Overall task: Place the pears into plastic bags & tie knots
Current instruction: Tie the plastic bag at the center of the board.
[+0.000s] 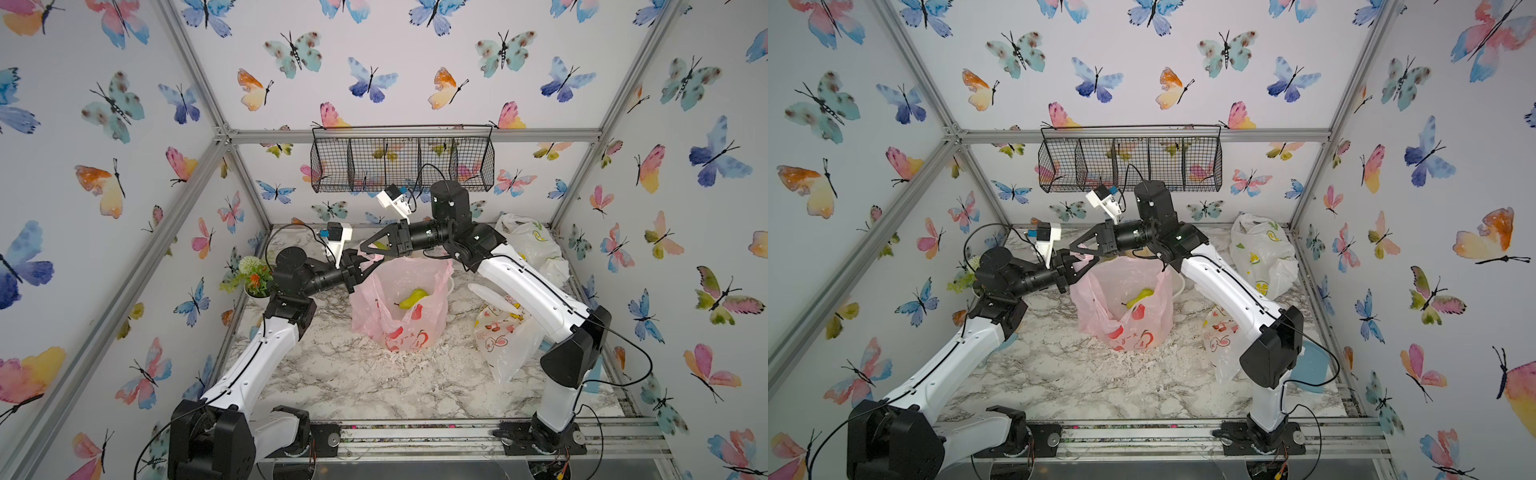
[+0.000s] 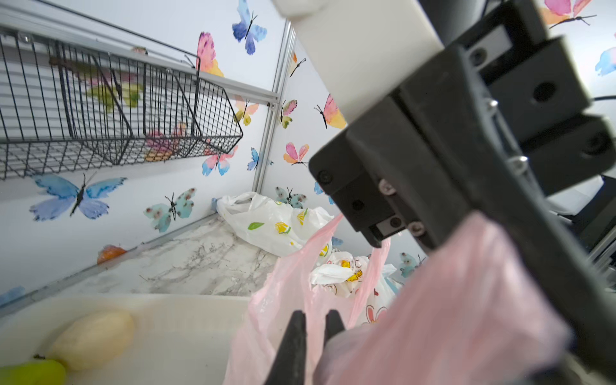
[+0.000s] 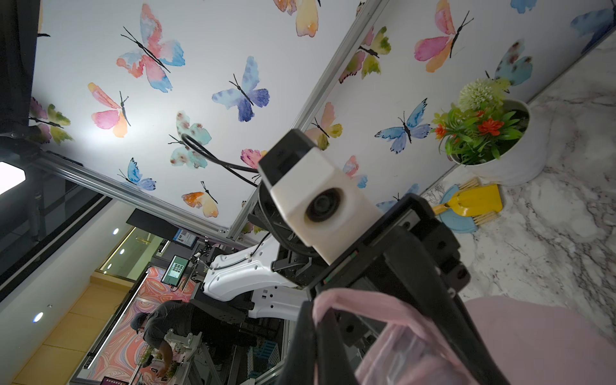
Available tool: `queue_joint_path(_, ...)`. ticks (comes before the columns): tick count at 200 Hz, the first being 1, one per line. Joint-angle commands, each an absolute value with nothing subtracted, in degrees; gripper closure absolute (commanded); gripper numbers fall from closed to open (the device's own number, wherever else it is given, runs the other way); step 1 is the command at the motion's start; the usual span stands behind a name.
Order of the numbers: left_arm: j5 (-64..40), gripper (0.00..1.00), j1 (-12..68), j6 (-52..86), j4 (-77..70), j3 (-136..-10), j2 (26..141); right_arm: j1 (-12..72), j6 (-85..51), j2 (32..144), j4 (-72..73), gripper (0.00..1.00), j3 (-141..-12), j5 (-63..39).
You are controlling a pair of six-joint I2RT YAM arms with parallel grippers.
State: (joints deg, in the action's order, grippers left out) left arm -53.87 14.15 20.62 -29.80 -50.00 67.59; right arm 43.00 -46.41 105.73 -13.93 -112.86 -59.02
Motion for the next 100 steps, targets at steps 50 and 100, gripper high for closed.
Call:
queue_joint_path(50,-43.9,1.00,12.4,16.4,-15.8,-53.3,71.4,24.8,-19.2,91.2,-34.6,0.31,-107.0,-33.1)
queue_joint_path(100,-39.0,1.00,8.8,17.2,-7.8,-56.0,73.9,22.8,-10.9,73.1,-22.9,0.02,-75.1,-24.8)
